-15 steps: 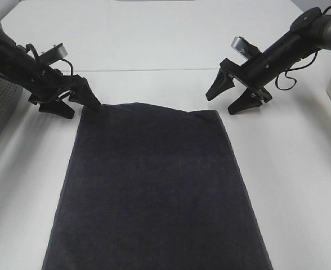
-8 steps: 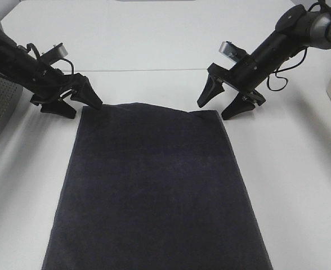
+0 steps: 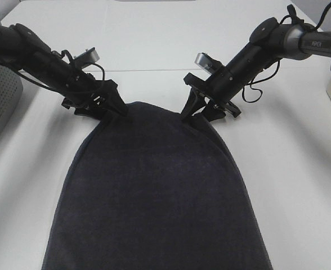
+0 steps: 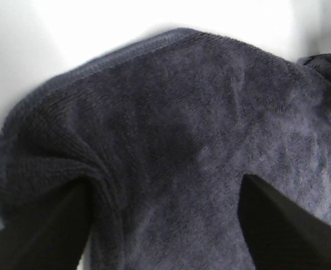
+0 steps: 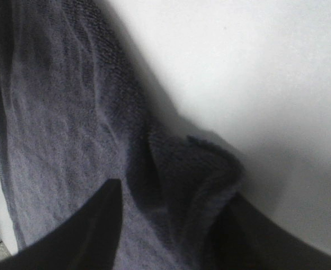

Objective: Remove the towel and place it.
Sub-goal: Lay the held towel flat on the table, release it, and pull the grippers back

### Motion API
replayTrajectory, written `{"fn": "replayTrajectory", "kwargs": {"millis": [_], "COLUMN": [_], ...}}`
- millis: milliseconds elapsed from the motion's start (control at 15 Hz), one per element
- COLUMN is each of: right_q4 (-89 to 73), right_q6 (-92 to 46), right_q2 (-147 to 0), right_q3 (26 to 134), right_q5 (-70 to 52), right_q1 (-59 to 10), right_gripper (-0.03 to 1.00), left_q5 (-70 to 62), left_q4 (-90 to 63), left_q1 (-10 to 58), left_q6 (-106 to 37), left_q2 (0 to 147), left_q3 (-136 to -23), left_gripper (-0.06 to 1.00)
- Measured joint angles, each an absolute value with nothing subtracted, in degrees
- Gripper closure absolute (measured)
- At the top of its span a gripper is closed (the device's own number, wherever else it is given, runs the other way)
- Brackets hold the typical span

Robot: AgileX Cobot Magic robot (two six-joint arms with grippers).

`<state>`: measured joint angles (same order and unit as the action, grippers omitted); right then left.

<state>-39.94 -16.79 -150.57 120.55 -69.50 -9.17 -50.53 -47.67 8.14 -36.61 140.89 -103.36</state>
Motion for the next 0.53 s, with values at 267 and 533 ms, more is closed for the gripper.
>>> {"fn": "replayTrajectory", "kwargs": {"millis": [267, 533], "right_q4": [-35.4, -30.2], "right_q6": [-15.4, -15.4], "right_q2": [-150.6, -151.7], "right_q3": [121.3, 127.4], "right_q5": [-68.4, -70.2], "right_q1": [-9.3, -9.8], "right_gripper": [0.92, 0.95], "left_q5": [-48.5, -48.9], "left_q4": [-44.5, -39.5], "left_q1": [9.0, 9.3], "left_q6": [-36.4, -36.4], "left_q2": [141.5, 141.8], "left_q3": [-103.4, -106.0], "left_gripper": [0.87, 0.92]}}
